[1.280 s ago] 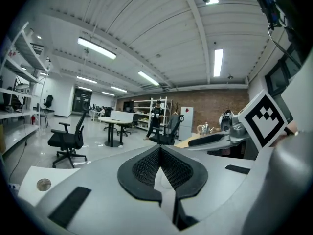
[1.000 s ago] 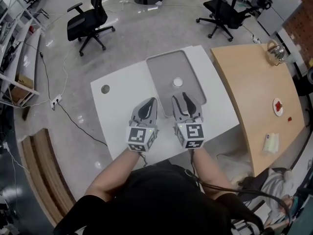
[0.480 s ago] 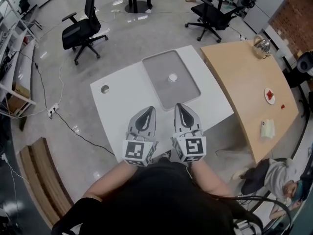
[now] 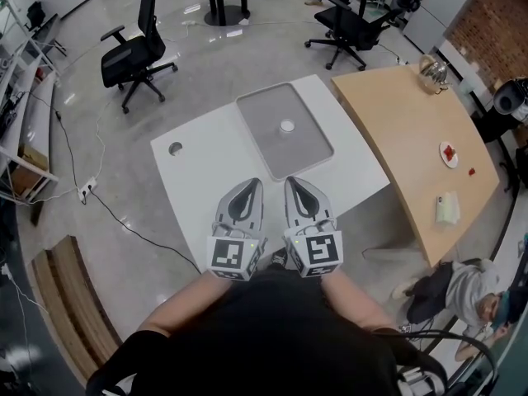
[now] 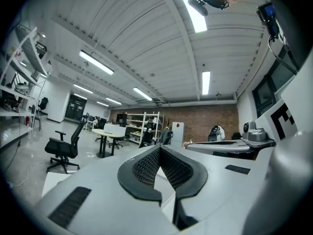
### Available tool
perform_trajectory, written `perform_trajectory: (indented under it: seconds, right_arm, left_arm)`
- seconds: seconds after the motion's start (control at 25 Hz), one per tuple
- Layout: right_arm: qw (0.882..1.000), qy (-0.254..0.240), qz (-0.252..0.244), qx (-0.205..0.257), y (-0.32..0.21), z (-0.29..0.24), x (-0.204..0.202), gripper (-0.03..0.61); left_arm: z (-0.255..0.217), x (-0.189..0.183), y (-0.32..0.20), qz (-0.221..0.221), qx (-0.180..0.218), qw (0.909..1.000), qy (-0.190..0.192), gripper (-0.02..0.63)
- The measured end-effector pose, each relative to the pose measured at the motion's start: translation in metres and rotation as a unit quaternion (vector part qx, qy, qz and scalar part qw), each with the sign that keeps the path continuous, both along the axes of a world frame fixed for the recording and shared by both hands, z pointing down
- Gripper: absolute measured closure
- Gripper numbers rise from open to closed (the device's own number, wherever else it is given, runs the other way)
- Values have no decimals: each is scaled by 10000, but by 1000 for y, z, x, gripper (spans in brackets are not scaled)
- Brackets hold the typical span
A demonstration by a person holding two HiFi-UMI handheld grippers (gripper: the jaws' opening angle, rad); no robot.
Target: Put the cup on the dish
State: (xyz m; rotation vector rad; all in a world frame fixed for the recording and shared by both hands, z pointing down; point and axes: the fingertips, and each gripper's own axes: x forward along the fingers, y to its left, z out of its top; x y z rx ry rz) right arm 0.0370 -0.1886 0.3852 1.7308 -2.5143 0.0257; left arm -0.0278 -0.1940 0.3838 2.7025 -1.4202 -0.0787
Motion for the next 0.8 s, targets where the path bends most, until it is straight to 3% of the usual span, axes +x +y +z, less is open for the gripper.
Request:
perform_trajectory:
  seconds: [0.8]
  right_arm:
    - [9999,146,-13,-57,18,3,5,568]
  left_arm:
    - [0,14,18,91,-55,9999,72,606]
